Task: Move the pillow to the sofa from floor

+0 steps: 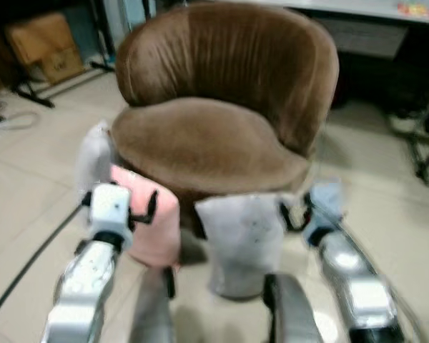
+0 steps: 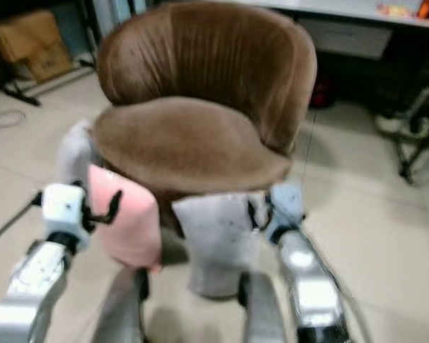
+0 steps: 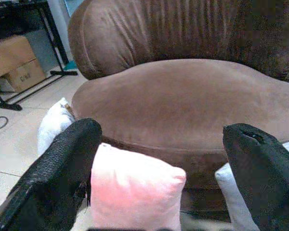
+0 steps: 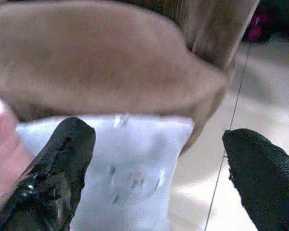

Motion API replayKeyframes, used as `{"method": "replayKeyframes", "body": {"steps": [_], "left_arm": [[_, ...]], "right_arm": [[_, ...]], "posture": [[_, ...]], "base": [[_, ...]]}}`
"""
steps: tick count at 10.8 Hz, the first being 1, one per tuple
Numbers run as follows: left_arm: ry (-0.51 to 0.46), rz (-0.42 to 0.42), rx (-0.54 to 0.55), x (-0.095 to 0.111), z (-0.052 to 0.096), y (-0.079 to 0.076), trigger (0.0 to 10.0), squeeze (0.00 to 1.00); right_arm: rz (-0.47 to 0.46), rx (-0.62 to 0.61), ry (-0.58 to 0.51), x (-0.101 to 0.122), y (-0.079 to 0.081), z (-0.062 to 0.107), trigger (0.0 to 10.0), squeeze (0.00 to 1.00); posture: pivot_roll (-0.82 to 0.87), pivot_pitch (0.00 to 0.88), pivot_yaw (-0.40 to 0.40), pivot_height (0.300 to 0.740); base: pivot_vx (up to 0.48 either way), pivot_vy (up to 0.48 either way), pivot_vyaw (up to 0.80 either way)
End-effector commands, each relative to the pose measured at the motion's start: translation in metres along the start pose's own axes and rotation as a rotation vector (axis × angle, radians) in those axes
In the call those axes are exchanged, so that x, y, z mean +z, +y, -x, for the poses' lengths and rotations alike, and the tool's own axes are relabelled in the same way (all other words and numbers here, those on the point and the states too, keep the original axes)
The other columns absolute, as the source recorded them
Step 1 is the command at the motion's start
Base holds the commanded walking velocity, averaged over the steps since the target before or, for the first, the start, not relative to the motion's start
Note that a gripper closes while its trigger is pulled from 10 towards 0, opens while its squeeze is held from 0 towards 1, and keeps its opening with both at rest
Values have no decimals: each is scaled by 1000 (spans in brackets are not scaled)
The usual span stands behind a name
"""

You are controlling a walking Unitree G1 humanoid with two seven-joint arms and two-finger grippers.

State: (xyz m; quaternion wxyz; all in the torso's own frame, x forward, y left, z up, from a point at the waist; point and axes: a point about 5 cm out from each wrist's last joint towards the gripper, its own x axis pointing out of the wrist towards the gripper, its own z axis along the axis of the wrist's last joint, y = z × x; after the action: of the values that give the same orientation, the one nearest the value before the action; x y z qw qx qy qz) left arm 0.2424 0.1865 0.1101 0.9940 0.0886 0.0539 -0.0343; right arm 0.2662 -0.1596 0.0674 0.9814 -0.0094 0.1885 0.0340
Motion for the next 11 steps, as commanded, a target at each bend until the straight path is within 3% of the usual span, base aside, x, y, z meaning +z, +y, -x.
{"method": "replayKeyframes", "body": {"steps": [1,4,5,9,11], "left_arm": [[-26,-4,-12,7,-3,-3,10000,0],[-26,-4,-14,6,-3,-3,10000,0],[-26,-4,-15,6,-4,-3,10000,0],[-14,-16,-27,5,-4,-5,10000,0],[-14,-16,-46,4,-3,-7,10000,0]], "right_arm": [[8,-25,-47,13,-6,-2,10000,0],[5,-33,-49,13,-6,-3,10000,0],[42,-18,-58,14,-5,-3,10000,0],[119,94,-40,12,3,-4,10000,0],[113,93,-25,10,-5,-6,10000,0]], "posture": [[-94,0,4,540],[-94,0,4,540],[-94,0,5,540],[-91,0,3,540],[-88,0,4,540]], "base": [[322,0,0],[329,0,0],[326,0,0],[229,0,764],[0,0,306]]}}
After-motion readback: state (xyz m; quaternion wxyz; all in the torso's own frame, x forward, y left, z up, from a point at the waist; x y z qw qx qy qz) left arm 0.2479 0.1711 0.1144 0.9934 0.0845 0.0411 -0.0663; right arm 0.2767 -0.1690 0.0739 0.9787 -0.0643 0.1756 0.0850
